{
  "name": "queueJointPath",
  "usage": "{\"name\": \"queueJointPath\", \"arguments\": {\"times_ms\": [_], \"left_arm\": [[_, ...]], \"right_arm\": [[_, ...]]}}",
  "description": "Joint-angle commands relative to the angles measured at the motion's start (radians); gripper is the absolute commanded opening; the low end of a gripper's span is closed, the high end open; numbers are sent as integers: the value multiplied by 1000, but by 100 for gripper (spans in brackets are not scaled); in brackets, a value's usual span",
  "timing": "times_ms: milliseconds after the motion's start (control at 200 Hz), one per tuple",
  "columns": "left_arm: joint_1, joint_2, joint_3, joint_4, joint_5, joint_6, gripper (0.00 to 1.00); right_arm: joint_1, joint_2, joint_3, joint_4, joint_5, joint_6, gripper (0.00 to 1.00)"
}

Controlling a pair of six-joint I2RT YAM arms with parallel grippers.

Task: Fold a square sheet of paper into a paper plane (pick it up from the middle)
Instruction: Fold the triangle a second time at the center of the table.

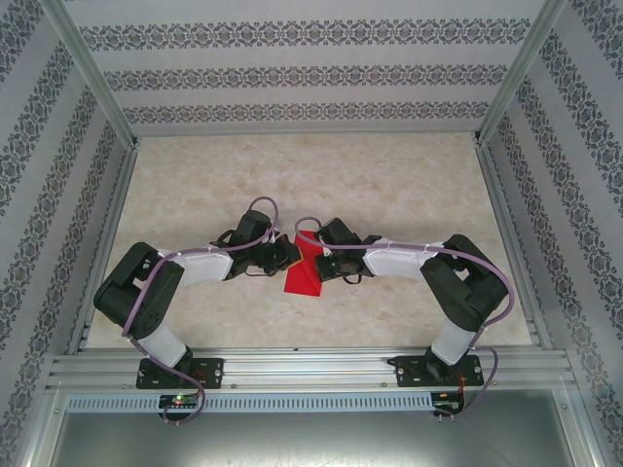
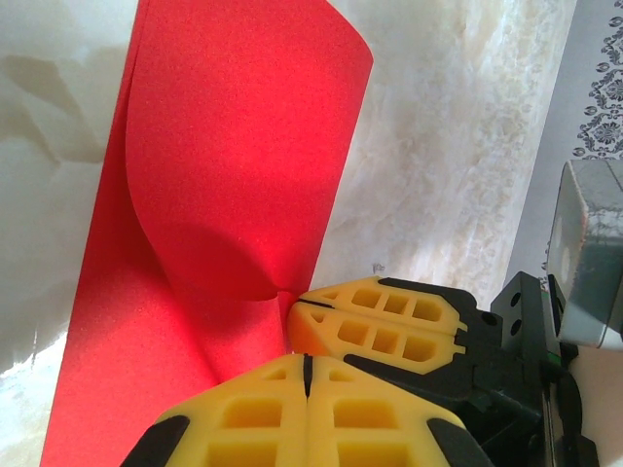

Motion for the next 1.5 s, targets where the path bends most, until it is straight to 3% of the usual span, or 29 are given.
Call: {"name": "queueJointPath", "arguments": {"times_ms": [0,904,1494], "left_arm": [[4,-20,11,18,-7,8,0],[4,93,-2,113,18,-15,0],[4,183,-24,32,-50,2,0]], "right_arm": [[-12,28,-27,-52,25,16,5],[-12,47,-24,-41,20,18,5],[-13,35,-11,-45,15,24,6]]}}
